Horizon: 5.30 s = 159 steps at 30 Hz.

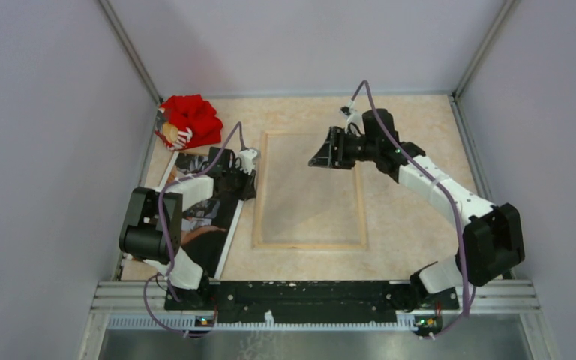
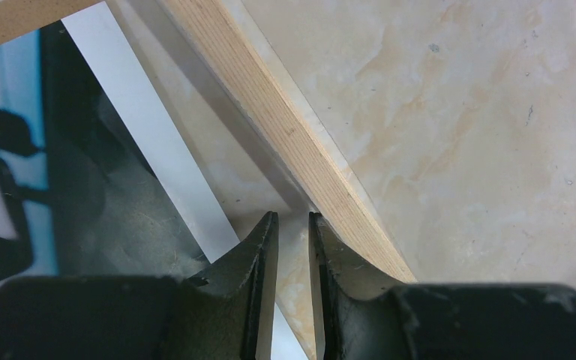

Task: Put the photo into the frame

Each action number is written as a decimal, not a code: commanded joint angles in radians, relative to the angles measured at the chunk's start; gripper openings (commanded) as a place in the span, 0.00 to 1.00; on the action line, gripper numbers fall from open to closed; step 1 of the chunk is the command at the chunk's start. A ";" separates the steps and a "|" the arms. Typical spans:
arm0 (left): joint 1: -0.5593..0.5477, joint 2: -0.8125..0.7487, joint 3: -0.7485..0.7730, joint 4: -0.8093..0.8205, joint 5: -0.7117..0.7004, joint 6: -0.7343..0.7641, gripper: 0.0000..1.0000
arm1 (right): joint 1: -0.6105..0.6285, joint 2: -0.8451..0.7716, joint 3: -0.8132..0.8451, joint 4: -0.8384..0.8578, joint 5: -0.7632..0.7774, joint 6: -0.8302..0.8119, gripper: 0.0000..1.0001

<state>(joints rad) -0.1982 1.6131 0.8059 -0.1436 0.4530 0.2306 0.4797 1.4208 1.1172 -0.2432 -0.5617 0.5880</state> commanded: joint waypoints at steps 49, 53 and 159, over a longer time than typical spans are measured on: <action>0.007 -0.003 0.010 -0.075 -0.001 0.036 0.28 | -0.130 -0.046 -0.150 0.319 -0.062 0.060 0.19; 0.007 0.000 0.011 -0.075 0.001 0.034 0.27 | -0.083 -0.104 -0.152 0.281 0.000 0.020 0.18; 0.019 0.011 0.006 -0.071 0.001 0.033 0.26 | -0.032 -0.004 -0.002 0.246 -0.127 0.158 0.00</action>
<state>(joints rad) -0.1879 1.6131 0.8169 -0.1856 0.4591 0.2432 0.4366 1.4155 1.0351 -0.0196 -0.6678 0.8181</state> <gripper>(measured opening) 0.262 0.006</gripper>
